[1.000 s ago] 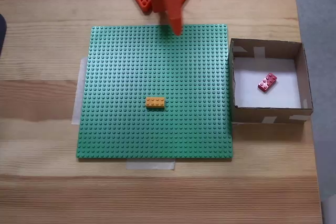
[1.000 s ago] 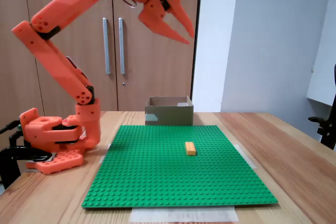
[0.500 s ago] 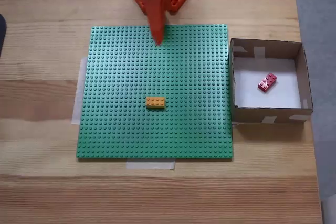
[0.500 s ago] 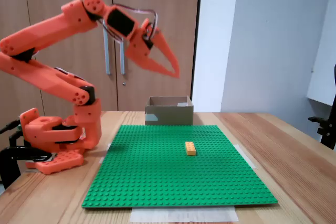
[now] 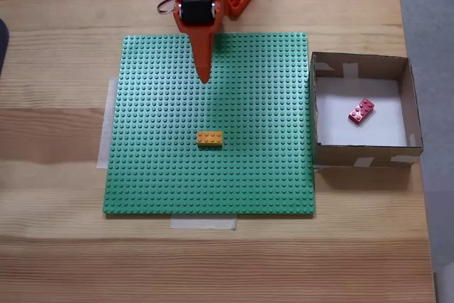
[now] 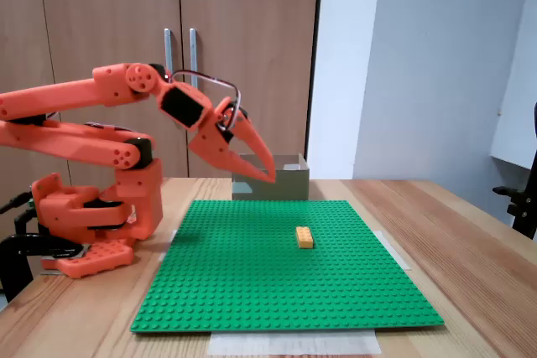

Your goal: Pick the red lego block and put it in the box.

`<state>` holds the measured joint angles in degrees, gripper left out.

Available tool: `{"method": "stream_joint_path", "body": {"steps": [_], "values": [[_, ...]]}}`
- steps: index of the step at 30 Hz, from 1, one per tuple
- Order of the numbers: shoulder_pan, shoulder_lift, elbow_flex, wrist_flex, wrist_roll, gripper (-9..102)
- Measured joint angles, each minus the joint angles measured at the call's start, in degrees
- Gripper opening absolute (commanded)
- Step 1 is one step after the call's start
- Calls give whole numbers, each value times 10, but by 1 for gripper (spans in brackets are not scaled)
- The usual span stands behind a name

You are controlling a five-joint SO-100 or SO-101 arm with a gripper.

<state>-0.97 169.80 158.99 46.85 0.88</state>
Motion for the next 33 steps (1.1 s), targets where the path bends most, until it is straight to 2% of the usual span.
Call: {"method": "stream_joint_path", "body": {"steps": [14, 33], "values": [[8, 112, 199, -35, -38, -1], [10, 176, 224, 7, -69, -1]]}}
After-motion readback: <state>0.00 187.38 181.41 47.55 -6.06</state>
